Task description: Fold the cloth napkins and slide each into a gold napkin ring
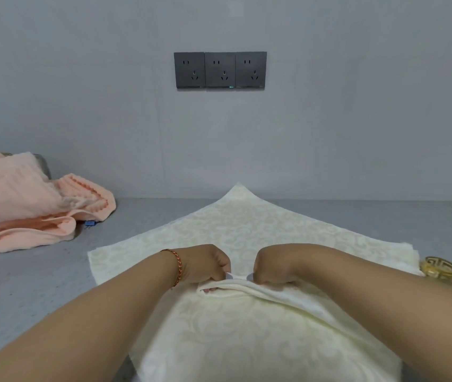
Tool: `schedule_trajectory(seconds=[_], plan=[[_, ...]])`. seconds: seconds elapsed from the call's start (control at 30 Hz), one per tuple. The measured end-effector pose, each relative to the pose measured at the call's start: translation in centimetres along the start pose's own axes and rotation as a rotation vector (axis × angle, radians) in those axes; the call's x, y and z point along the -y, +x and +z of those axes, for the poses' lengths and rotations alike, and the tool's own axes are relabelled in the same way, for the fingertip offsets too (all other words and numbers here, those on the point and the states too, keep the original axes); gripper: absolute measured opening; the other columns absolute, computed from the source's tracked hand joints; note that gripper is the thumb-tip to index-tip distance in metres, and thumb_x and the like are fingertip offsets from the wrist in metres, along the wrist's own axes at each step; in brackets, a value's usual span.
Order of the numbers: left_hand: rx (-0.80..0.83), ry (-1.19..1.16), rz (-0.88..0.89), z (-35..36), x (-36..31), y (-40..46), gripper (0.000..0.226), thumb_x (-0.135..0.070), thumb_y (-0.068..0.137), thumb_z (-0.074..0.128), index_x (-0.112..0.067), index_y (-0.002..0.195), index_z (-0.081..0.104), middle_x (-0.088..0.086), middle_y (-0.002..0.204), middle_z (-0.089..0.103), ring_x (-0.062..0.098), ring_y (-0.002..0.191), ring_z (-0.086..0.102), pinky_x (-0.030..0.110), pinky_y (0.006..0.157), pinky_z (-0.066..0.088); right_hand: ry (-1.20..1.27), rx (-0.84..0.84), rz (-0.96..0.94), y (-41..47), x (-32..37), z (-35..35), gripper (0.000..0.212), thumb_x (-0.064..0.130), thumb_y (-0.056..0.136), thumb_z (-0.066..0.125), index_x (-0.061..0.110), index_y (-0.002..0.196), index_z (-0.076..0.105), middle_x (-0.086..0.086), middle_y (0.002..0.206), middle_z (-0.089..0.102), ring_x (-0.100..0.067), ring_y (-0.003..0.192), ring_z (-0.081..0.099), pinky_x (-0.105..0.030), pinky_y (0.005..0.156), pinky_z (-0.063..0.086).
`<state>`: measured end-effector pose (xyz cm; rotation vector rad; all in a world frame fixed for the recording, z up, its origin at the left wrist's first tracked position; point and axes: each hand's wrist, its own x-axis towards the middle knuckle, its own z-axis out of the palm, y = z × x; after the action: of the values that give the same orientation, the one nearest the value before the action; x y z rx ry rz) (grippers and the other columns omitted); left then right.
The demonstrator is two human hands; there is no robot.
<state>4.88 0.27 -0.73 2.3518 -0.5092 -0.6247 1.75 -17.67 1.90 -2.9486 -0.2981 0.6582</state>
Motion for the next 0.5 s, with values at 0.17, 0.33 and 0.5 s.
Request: schedule_trajectory(seconds=[0.17,0.33,0.5], plan=[[-0.071,0.138,0.012,0.7,-0.1,0.0,0.022,-0.033,0.088,0.063,-0.023,0.069,0.059,-0.006,0.058,0.056,0.008,0.053,0.049,0.018,0.058,0.042,0.042,-0.09,-0.078,-0.3,-0.4,1.3,0.046,0.048,0.097,0.044,0.006,0.107,0.062,-0.003,0.097,0.058,-0.02,0.088,0.052,-0.03,0.079,0.04],[-0.407,0.205,0.157,2.1,0.0,-0.6,0.023,-0.035,0.09,0.063,-0.019,0.074,0.057,-0.009,0.07,0.052,0.006,0.064,0.046,0.018,0.06,0.038,0.079,-0.115,-0.081,-0.1,-0.7,1.9,0.03,0.038,0.097,0.044,0.013,0.082,0.053,-0.004,0.084,0.052,-0.021,0.079,0.047,-0.029,0.069,0.037],[-0.707,0.604,0.429,5.8,0.5,-3.9,0.047,-0.042,0.088,0.027,-0.016,0.083,0.065,-0.002,0.085,0.059,0.015,0.083,0.051,0.029,0.073,0.043,0.077,-0.127,-0.071,0.4,-0.3,2.2,0.029,0.03,0.096,0.047,0.012,0.074,0.052,0.0,0.073,0.049,-0.021,0.08,0.048,-0.024,0.06,0.033]])
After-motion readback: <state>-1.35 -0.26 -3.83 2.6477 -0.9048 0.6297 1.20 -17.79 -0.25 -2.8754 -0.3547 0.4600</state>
